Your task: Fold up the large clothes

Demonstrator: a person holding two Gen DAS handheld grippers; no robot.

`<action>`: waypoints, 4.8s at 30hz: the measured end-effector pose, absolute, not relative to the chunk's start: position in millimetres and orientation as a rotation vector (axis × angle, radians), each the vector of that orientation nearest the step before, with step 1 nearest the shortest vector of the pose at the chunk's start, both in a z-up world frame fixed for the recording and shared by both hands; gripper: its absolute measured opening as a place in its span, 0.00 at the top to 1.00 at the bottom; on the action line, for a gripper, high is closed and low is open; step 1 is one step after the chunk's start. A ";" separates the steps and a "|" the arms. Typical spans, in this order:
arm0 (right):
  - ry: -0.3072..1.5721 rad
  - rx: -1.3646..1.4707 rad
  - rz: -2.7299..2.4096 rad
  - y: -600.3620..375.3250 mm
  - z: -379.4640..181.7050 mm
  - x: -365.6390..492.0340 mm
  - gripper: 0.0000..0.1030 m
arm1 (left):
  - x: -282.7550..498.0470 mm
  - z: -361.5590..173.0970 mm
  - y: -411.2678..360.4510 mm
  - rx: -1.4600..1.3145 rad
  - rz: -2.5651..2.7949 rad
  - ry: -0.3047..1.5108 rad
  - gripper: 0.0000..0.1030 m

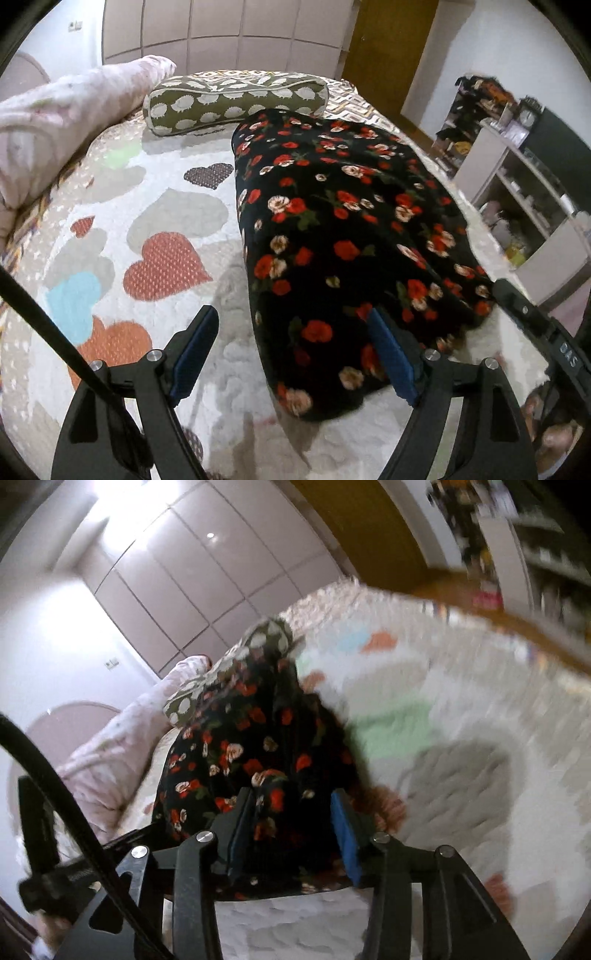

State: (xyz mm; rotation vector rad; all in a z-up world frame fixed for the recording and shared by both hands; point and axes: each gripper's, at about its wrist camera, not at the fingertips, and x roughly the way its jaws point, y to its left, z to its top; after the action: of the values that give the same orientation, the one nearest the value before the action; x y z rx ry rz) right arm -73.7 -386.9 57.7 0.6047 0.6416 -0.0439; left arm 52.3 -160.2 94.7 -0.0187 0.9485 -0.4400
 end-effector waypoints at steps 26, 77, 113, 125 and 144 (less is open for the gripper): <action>0.784 0.509 -0.035 -366.4 38.1 13.6 0.57 | -36.6 93.4 -135.1 0.153 -0.351 0.861 0.20; 0.899 0.938 0.282 -445.6 -28.4 89.1 0.02 | 143.9 10.2 -164.8 -0.496 -0.784 1.249 0.00; 0.825 0.821 0.298 -365.6 8.5 104.8 0.34 | 122.4 67.5 -40.4 -0.415 -0.527 1.073 0.32; 0.776 0.554 0.315 -307.9 65.4 71.6 0.68 | 87.1 78.1 -70.3 -0.156 -0.465 1.008 0.32; 0.940 0.458 0.142 -310.9 23.3 39.5 0.71 | 61.8 51.7 -71.4 -0.132 -0.454 1.046 0.24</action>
State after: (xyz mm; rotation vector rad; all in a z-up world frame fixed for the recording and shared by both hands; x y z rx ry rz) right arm 39.5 -310.9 23.3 0.4584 0.9405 0.1422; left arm 61.8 -71.4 51.7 -0.1321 1.0464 -0.4537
